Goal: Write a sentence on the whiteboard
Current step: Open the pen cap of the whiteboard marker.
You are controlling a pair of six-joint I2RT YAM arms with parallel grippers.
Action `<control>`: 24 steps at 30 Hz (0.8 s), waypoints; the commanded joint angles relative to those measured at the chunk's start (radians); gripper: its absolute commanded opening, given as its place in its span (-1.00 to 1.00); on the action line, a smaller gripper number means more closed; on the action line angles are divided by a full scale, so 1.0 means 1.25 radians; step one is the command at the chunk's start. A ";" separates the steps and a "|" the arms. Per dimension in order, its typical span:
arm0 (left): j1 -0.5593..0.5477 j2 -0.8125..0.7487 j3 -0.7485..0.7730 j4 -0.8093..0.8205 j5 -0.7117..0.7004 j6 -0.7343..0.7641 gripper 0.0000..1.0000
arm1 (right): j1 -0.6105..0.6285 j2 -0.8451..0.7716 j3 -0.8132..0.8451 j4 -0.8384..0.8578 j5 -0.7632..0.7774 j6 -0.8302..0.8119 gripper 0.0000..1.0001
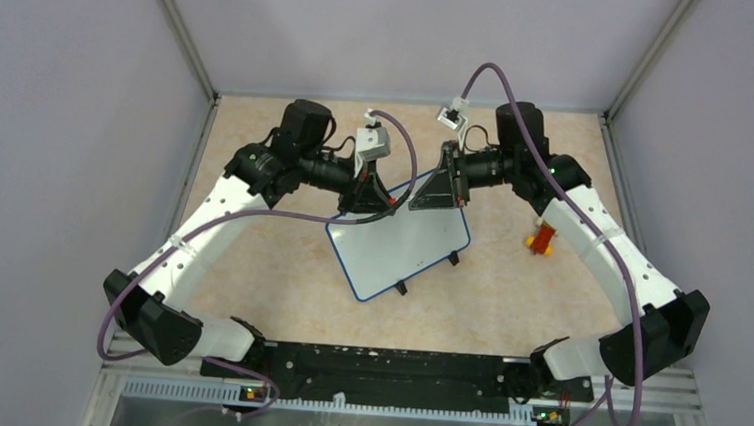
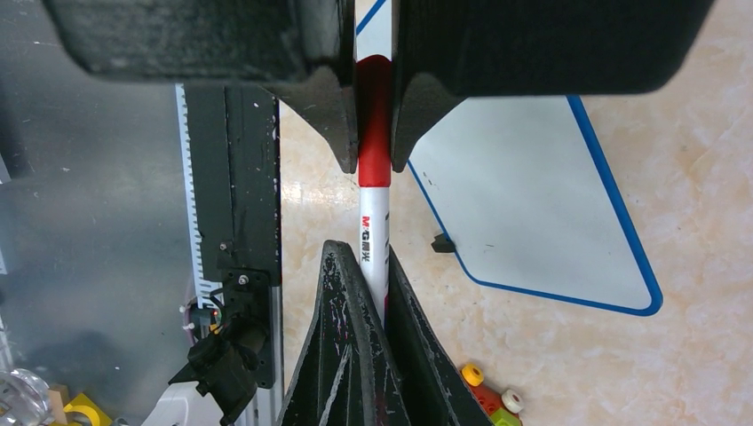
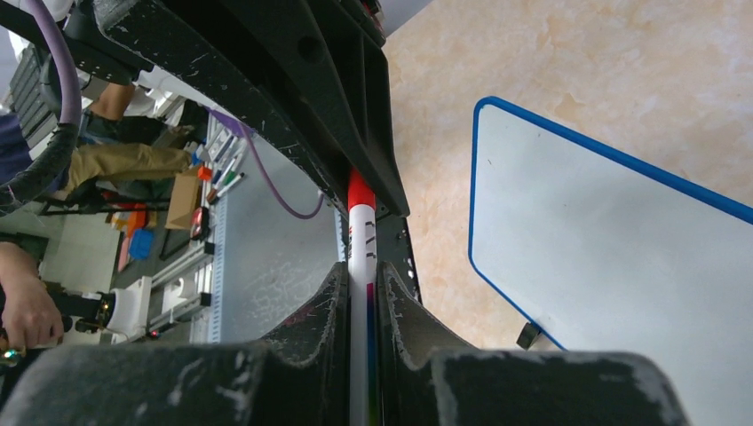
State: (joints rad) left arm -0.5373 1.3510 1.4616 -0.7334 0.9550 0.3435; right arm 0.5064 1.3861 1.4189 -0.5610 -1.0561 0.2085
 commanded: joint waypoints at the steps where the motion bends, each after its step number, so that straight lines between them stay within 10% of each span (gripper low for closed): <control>1: -0.001 -0.003 -0.015 -0.001 -0.010 0.020 -1.00 | 0.003 -0.009 0.006 0.052 -0.033 0.003 -1.00; 5: 0.008 -0.008 -0.018 -0.011 -0.018 0.028 -1.00 | -0.017 -0.022 0.001 0.048 -0.037 -0.003 -1.00; 7: 0.008 -0.011 -0.015 -0.009 -0.018 0.028 -1.00 | -0.020 -0.030 -0.002 0.058 -0.033 0.006 -0.49; 10: 0.008 -0.005 -0.007 -0.008 -0.010 0.022 -1.00 | -0.020 -0.034 -0.008 0.090 -0.026 0.041 -0.24; 24: 0.008 0.007 0.005 0.022 -0.027 -0.019 -1.00 | -0.006 -0.023 -0.020 0.077 -0.035 0.034 -0.16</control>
State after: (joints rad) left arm -0.5316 1.3514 1.4525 -0.7410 0.9245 0.3401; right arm 0.4900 1.3815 1.4002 -0.4797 -1.0801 0.2626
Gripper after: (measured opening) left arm 0.140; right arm 0.409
